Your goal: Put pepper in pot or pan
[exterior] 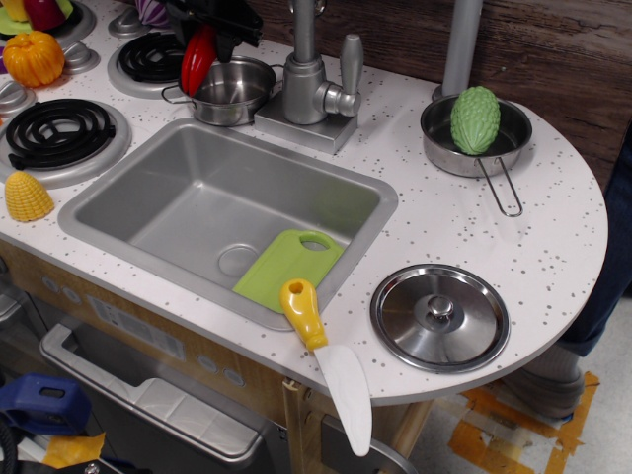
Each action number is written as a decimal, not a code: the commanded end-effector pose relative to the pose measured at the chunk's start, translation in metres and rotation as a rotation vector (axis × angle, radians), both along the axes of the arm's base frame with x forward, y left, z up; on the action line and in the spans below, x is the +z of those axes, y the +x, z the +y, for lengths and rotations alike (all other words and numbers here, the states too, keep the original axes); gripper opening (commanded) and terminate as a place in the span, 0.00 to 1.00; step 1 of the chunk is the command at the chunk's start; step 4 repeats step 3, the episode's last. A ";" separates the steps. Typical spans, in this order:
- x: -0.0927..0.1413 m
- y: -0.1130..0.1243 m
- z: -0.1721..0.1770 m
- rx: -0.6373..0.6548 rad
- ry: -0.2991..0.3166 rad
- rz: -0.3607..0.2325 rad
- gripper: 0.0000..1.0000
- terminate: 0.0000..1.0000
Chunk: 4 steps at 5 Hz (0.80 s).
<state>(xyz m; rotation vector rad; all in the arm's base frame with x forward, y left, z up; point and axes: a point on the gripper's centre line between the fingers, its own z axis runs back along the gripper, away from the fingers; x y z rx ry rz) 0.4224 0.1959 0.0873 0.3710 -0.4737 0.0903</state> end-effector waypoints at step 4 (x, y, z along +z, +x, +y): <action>0.021 0.020 0.017 -0.119 0.022 -0.070 1.00 1.00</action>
